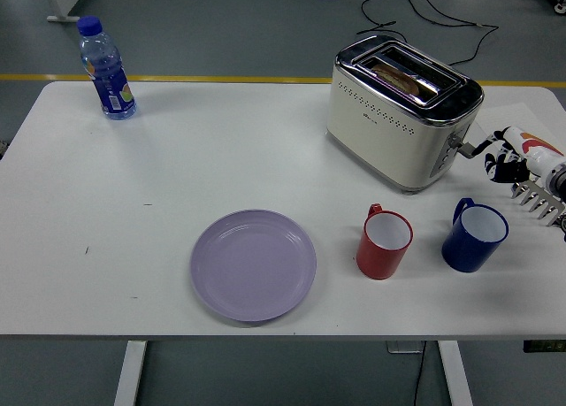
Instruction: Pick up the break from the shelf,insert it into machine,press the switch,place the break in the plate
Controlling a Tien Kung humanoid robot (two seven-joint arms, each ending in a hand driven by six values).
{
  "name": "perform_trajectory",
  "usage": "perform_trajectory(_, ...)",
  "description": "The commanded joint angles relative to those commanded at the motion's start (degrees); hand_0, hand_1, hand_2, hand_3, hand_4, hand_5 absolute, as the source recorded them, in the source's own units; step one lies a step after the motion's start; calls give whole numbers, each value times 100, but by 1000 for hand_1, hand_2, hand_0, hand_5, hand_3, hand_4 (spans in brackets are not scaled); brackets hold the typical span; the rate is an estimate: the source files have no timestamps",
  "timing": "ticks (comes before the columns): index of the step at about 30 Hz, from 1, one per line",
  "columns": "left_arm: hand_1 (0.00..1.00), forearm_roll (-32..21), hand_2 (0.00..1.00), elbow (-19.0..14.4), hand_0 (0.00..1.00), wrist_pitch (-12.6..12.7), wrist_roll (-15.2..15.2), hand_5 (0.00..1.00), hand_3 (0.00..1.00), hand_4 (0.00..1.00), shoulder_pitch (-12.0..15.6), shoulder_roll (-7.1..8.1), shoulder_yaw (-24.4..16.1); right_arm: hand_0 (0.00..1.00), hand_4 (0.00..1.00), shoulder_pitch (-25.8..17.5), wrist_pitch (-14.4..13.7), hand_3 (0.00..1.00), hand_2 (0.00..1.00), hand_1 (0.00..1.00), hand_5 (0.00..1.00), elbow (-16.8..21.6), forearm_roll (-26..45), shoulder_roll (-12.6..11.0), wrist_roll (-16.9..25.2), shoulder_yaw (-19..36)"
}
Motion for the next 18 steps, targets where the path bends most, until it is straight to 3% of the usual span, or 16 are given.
perform_trajectory(8, 684, 35, 737, 0, 701, -11, -3, 998, 739, 498, 25, 7, -12, 66, 354, -41, 9, 613, 211, 87, 2, 151, -72, -100, -24, 236)
perform_trajectory(16, 686, -11, 737, 0, 701, -14, -15, 998, 738, 499, -1, 17, 19, 68, 360, -76, -102, 612, 213, 90, 2, 403, -38, -341, -18, 704)
perform_trajectory(17, 685, -9, 737, 0, 701, -14, -13, 998, 739, 499, -4, 16, 15, 112, 444, -83, -154, 610, 249, 129, 2, 445, -4, -361, 2, 782)
perform_trajectory(18, 685, 3, 737, 0, 701, -13, -9, 998, 739, 499, -6, 14, 4, 112, 444, -86, -199, 610, 249, 129, 2, 479, 16, -375, 22, 863)
